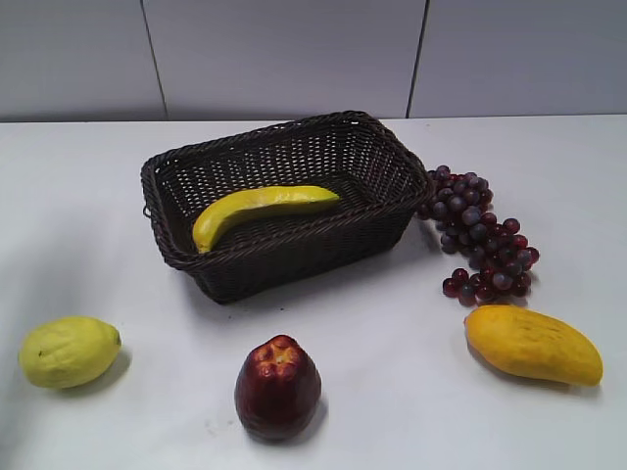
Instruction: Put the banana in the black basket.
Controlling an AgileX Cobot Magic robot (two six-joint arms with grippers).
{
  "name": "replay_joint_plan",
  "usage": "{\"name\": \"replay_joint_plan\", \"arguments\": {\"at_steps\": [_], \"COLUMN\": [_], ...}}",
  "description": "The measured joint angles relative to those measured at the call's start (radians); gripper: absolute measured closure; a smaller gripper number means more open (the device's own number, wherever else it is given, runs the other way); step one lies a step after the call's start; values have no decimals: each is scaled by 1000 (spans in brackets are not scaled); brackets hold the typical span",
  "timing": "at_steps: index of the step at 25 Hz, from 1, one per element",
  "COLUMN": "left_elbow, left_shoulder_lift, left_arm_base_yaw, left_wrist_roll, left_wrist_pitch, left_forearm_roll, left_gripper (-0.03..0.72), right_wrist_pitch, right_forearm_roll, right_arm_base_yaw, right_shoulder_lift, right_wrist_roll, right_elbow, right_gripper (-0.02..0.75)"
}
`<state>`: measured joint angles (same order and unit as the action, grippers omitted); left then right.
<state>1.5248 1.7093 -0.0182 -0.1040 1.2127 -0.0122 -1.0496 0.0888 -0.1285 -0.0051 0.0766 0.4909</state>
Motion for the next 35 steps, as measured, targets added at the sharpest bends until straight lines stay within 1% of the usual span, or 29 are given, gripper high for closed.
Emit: {"name": "replay_joint_plan", "arguments": {"at_steps": [4,9,13,16,19,22,26,30,35], "left_elbow": [-90,-284,-477,-617,-729,-812,-880,-903,-908], "left_shoulder_lift": [-81,-251,-449,-627,-814,-995,-1222,-1410,-1537], "left_arm_base_yaw": [-1,-1,-1,-1,-1,-1,-1,-1,-1], "left_wrist_roll": [0,0,0,0,0,0,0,0,0], "left_wrist_pitch": [1,2,-3,-51,-93,-110,-99,-75,-69], "left_forearm_roll": [-28,-30,-38,-39,-39,-39,-39,-39,-16], "left_gripper": [106,106,106,113,115,117,122,123,123], "right_wrist_pitch": [0,0,0,0,0,0,0,0,0], "right_forearm_roll": [0,0,0,0,0,0,0,0,0], "right_arm_base_yaw": [0,0,0,0,0,0,0,0,0], "right_shoulder_lift": [0,0,0,0,0,0,0,0,0], "right_wrist_roll": [0,0,0,0,0,0,0,0,0], "right_elbow": [0,0,0,0,0,0,0,0,0], "right_gripper": [256,256,256,256,256,256,256,256,256]}}
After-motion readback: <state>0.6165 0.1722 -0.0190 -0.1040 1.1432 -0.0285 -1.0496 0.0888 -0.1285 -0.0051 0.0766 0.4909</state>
